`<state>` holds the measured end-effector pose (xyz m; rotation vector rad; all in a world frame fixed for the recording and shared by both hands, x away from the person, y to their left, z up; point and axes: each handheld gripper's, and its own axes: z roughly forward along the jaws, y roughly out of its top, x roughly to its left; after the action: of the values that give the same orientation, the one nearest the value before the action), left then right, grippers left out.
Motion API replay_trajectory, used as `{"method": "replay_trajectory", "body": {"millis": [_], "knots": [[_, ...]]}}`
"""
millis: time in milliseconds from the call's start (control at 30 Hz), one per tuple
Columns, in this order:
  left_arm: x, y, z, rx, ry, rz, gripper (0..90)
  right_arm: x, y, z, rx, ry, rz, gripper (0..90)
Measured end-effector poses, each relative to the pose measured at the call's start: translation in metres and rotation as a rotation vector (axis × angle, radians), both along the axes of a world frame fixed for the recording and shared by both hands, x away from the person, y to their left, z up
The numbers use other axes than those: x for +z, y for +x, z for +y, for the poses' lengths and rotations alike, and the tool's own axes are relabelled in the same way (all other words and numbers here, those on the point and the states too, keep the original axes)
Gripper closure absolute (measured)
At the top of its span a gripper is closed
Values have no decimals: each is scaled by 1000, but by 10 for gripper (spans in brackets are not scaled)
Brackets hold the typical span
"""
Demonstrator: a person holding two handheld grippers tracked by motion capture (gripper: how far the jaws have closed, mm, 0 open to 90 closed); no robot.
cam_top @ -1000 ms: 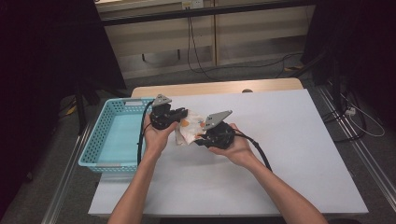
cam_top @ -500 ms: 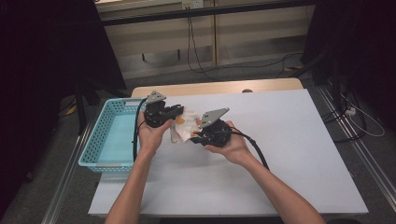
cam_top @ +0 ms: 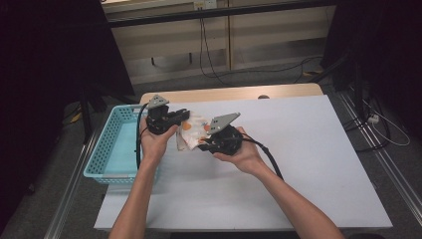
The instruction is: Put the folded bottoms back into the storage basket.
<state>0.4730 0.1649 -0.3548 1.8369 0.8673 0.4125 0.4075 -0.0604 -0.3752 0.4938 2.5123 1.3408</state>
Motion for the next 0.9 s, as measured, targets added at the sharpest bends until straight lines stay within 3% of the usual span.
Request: {"method": "replay_trajectory", "body": {"millis": [500, 533, 900], "knots": [[14, -3, 19, 12, 0, -29, 803, 10, 3, 15, 20, 20, -9, 815], [14, -3, 20, 18, -16, -28, 802, 11, 3, 16, 21, 23, -9, 815], [21, -1, 43, 23, -15, -18, 802, 23, 3, 32, 46, 37, -27, 815]]}}
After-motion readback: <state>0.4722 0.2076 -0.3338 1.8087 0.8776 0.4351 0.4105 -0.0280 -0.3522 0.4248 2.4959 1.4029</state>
